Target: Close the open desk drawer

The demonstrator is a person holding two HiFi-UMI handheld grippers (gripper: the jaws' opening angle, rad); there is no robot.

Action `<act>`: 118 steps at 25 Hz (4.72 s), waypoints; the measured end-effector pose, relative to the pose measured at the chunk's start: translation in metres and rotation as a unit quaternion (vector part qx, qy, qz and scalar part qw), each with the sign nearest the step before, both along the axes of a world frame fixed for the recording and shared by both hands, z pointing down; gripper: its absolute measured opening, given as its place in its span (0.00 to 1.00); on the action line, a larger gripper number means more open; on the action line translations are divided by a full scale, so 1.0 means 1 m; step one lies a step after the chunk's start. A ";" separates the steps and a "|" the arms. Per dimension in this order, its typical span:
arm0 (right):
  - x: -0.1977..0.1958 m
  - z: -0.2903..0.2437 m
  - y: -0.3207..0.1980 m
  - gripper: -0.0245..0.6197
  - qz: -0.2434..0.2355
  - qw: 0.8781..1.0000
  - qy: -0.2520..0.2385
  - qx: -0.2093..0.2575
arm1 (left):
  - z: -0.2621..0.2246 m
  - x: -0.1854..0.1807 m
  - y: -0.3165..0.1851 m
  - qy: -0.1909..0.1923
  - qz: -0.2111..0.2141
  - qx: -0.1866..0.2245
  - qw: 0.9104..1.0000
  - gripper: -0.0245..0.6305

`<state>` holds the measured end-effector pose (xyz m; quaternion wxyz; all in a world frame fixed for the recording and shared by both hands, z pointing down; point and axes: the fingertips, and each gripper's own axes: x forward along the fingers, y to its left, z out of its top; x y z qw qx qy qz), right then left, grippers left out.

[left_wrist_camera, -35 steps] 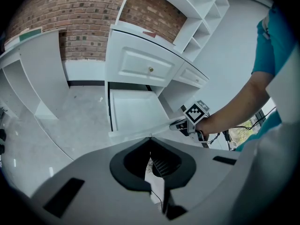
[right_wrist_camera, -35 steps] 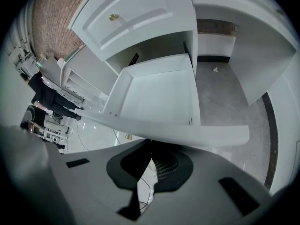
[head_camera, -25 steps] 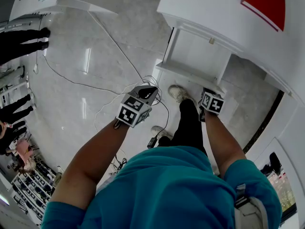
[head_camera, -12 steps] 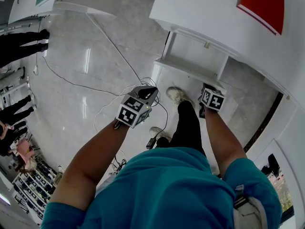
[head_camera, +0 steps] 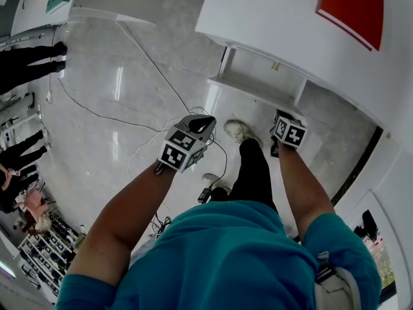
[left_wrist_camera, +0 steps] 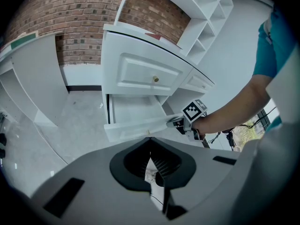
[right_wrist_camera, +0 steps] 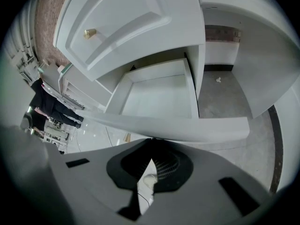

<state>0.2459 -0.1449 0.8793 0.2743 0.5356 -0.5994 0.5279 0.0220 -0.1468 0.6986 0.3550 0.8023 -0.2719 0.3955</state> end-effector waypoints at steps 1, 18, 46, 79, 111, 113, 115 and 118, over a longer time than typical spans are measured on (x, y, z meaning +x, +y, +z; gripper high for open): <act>0.001 0.000 -0.002 0.07 0.001 1.000 0.000 0.001 | 0.000 0.000 -0.002 0.000 -0.001 0.001 1.000 0.06; 0.013 0.001 -0.039 0.07 0.016 1.000 0.003 0.020 | 0.006 0.005 -0.019 -0.001 -0.004 0.003 1.000 0.06; 0.034 0.004 -0.107 0.07 0.048 0.997 0.007 0.055 | 0.014 0.004 -0.040 -0.002 -0.012 -0.003 1.000 0.06; 0.012 -0.020 -0.087 0.07 -0.081 0.996 0.026 0.036 | -0.039 -0.036 -0.025 -0.004 -0.111 0.029 0.993 0.06; -0.486 -0.393 0.049 0.07 -0.563 0.768 -0.186 0.242 | -0.294 -0.346 0.339 -0.037 -0.569 0.254 0.781 0.06; -0.514 -0.424 0.077 0.07 -0.580 0.746 -0.206 0.255 | -0.312 -0.362 0.370 -0.043 -0.586 0.277 0.760 0.06; -0.541 -0.455 0.106 0.07 -0.601 0.718 -0.225 0.269 | -0.330 -0.374 0.399 -0.045 -0.602 0.299 0.739 0.06; -0.574 -0.499 0.154 0.07 -0.644 0.664 -0.237 0.299 | -0.357 -0.387 0.436 -0.044 -0.609 0.330 0.720 0.06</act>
